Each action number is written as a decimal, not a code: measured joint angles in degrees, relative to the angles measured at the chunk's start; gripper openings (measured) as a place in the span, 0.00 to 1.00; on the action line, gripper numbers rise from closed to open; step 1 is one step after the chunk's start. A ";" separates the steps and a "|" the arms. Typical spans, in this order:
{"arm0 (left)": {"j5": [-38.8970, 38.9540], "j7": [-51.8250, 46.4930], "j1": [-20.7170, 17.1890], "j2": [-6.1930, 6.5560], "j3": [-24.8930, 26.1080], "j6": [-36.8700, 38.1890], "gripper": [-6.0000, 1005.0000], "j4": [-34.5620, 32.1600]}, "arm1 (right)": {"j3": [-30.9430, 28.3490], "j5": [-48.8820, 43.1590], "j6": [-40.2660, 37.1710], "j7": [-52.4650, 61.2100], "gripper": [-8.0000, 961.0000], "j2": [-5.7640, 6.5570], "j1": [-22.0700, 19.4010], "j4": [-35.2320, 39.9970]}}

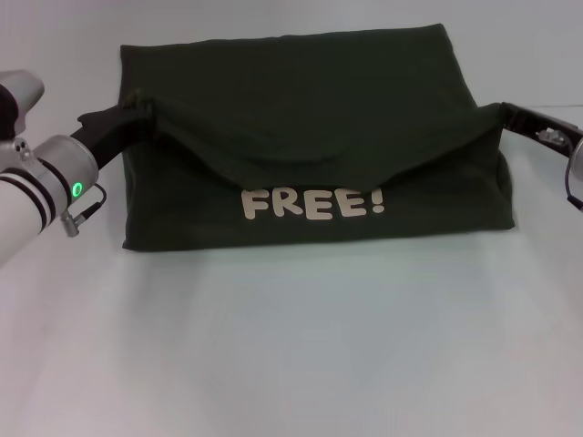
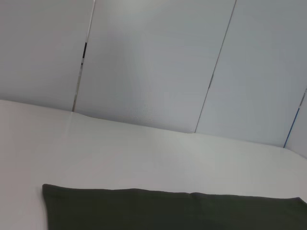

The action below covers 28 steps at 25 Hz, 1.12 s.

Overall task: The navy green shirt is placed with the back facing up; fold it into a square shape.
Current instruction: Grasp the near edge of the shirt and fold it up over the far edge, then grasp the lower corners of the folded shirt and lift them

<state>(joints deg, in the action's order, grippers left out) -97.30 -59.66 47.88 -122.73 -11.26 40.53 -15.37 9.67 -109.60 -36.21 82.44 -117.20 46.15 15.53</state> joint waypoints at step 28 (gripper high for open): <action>1.23 -11.14 -7.25 -0.98 -3.86 12.67 0.55 -9.79 | 2.86 0.11 -6.22 0.01 0.54 -0.47 -1.93 0.95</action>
<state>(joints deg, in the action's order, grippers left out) -96.07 -70.80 40.63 -123.71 -15.12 53.21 -25.16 12.53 -109.49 -42.42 82.45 -117.67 44.22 16.48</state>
